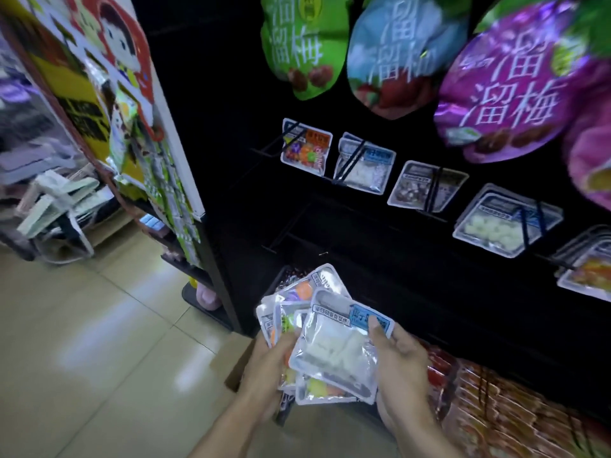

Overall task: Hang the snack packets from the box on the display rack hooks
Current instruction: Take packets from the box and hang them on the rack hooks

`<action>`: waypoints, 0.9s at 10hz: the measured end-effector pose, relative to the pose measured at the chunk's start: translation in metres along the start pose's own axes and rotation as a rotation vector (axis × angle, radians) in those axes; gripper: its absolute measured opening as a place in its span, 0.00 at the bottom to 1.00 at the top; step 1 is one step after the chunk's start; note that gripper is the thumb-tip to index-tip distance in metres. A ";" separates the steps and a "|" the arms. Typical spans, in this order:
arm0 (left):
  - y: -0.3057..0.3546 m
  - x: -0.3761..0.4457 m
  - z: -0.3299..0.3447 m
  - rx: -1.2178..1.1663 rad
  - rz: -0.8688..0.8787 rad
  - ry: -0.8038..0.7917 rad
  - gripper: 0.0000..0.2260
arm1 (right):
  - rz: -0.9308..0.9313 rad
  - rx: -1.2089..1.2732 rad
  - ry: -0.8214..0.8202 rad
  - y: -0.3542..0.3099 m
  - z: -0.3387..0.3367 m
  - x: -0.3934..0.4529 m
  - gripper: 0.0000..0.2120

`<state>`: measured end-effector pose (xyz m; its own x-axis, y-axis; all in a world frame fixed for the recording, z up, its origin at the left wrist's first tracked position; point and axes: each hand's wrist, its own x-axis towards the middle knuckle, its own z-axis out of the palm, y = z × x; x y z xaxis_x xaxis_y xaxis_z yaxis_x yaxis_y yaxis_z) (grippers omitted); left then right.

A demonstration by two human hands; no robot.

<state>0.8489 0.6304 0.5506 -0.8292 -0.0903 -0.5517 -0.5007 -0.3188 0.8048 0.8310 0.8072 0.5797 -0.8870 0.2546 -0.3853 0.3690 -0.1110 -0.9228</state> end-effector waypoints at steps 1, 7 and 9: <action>-0.002 -0.013 0.015 0.037 0.015 -0.028 0.13 | -0.012 -0.019 0.021 -0.006 -0.007 -0.004 0.10; 0.055 -0.011 -0.008 -0.123 0.097 0.200 0.28 | -0.200 -0.017 0.044 -0.112 0.015 0.072 0.08; 0.104 0.017 -0.035 -0.057 0.138 0.185 0.23 | -0.285 -0.146 -0.010 -0.130 0.085 0.102 0.24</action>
<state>0.7915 0.5631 0.6170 -0.8263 -0.3065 -0.4726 -0.3669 -0.3438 0.8644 0.6686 0.7656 0.6602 -0.9629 0.2457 -0.1117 0.1403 0.1021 -0.9848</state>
